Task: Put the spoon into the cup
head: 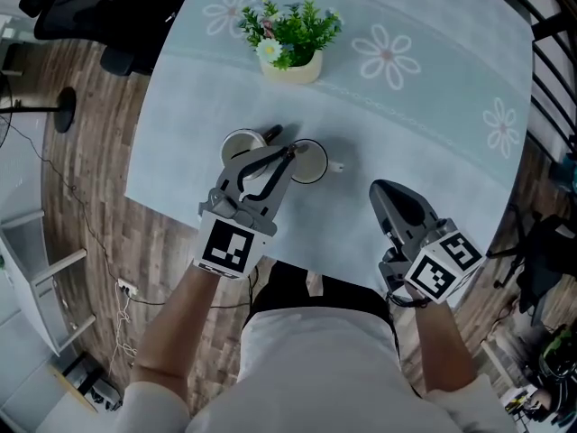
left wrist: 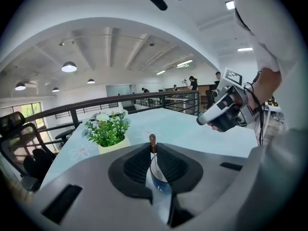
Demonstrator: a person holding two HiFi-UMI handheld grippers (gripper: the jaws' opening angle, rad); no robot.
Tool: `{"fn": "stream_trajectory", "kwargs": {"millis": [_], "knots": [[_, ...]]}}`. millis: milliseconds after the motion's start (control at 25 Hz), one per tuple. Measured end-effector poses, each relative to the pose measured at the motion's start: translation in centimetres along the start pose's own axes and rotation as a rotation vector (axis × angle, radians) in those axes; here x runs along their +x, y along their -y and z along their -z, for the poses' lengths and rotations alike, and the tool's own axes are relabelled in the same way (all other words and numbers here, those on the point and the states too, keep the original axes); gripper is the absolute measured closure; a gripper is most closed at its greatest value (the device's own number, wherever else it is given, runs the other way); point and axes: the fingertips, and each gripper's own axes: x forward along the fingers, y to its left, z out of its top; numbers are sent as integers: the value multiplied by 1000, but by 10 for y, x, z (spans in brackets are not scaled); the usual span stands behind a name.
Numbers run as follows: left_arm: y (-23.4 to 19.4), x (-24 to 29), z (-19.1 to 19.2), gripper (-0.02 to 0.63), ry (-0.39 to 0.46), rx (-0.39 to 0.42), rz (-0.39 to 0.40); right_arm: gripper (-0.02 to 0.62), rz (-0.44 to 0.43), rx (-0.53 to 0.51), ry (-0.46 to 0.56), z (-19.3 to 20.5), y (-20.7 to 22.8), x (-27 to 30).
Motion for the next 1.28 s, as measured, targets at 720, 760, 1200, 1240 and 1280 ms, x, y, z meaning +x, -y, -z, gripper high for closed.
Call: {"fn": "stream_trajectory", "kwargs": {"millis": [720,760,1200,1240,1280], "knots": [[37,10,12,551,-8,77,32,572,-13,3,-33,16,4,3],[38,10,11,551,-2,54,45,572,-13,4,-33,16,4,3],[58,10,17,538,-2,-44,160,572,-23,15,-47,26,3,2],[60,10,18,532,-6,-50,166,572,-23,15,-47,27,3,2],[61,9,20,526,-10,-55,169,572,-23,15,-47,27,3,2]]}}
